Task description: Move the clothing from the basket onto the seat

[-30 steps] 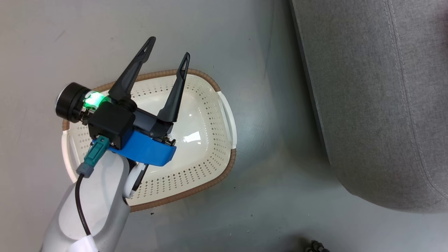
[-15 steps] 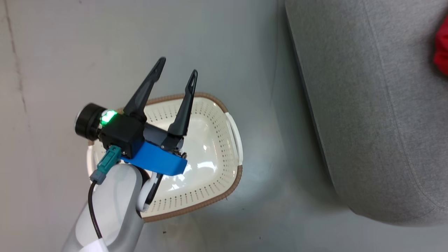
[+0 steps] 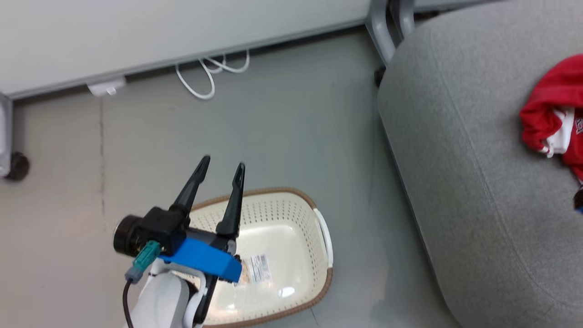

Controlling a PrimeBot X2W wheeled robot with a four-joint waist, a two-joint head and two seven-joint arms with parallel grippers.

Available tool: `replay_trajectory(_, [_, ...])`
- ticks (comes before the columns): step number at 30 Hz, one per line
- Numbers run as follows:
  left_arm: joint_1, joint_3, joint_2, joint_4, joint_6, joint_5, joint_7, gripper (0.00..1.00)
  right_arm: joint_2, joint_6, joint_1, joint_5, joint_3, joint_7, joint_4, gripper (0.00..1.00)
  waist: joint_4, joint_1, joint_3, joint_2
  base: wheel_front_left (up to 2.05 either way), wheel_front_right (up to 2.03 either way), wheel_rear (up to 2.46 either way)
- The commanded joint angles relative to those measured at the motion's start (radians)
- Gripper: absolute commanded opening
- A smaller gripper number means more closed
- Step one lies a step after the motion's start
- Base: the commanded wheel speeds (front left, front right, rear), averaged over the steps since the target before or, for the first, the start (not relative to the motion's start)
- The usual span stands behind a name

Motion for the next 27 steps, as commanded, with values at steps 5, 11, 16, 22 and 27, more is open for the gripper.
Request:
replay_trajectory(5, [0.077, 0.052, -0.014, 0.026, -0.002, -0.009, -0.003, 1.0, 0.071, 0.0, 0.148, -0.026, 0.019, 0.047, -0.136, 1.0, 0.067, 0.0002, -0.148, 0.0, 0.0, 0.0, 0.0])
replay_trajectory(11, [0.146, 0.106, -0.026, 0.049, -0.002, -0.019, -0.003, 1.0, 0.144, 0.0, 0.313, -0.034, 0.067, 0.107, -0.314, 1.0, 0.111, 0.0002, -0.226, 0.0, 0.0, 0.0, 0.0])
replay_trajectory(16, [0.188, 0.127, -0.029, 0.068, -0.002, -0.016, -0.003, 1.0, 0.188, 0.0, 0.414, -0.039, 0.1, 0.128, -0.392, 1.0, 0.151, 0.0002, -0.282, 0.0, 0.0, 0.0, 0.0])
replay_trajectory(22, [0.21, 0.159, -0.023, 0.087, -0.002, -0.008, -0.002, 1.0, 0.235, 0.0, 0.482, -0.039, 0.152, 0.127, -0.441, 1.0, 0.185, 0.0002, -0.305, 0.0, 0.0, 0.0, 0.0])
replay_trajectory(27, [0.225, 0.179, -0.022, 0.103, -0.002, -0.004, -0.003, 1.0, 0.264, 0.0, 0.517, -0.035, 0.175, 0.117, -0.447, 1.0, 0.203, 0.0002, -0.315, 0.0, 0.0, 0.0, 0.0])
